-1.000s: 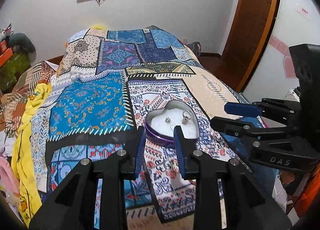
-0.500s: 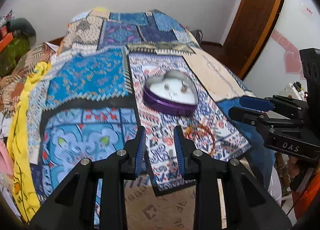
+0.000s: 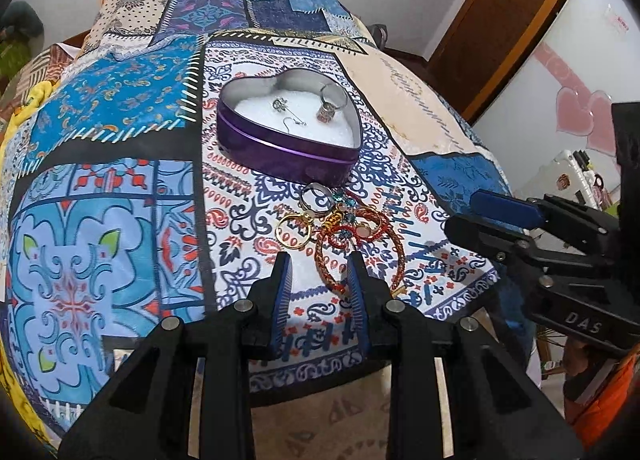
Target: Organize jewelry
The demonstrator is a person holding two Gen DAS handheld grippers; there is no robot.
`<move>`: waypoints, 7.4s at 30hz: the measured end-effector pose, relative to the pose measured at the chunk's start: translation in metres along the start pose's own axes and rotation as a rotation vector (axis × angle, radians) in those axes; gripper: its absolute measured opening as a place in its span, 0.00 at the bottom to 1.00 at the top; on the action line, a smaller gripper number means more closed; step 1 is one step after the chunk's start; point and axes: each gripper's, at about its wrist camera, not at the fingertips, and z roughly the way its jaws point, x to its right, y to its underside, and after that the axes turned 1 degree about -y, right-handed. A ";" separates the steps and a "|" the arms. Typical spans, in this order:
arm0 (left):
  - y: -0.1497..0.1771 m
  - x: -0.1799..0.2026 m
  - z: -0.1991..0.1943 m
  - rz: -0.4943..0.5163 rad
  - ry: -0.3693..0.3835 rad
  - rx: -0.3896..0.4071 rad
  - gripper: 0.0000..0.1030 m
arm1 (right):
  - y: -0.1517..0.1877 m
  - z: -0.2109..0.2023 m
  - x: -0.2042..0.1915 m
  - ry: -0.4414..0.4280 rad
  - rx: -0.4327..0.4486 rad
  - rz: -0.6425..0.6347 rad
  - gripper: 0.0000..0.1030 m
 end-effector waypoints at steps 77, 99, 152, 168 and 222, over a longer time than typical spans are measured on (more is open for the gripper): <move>0.032 -0.066 -0.020 -0.016 -0.138 0.039 0.09 | -0.007 0.037 -0.042 -0.043 -0.078 -0.236 0.23; 0.001 -0.030 -0.087 0.045 -0.142 0.245 0.01 | -0.017 -0.002 -0.039 -0.091 0.051 -0.166 0.03; -0.039 -0.030 -0.076 0.011 -0.127 0.298 0.01 | -0.059 -0.028 -0.038 -0.110 0.190 -0.127 0.07; -0.072 -0.040 -0.046 0.008 -0.135 0.287 0.01 | -0.095 -0.022 -0.035 -0.132 0.258 -0.116 0.07; -0.052 -0.044 -0.063 0.056 -0.204 0.226 0.30 | -0.070 0.009 -0.035 -0.089 0.068 -0.132 0.25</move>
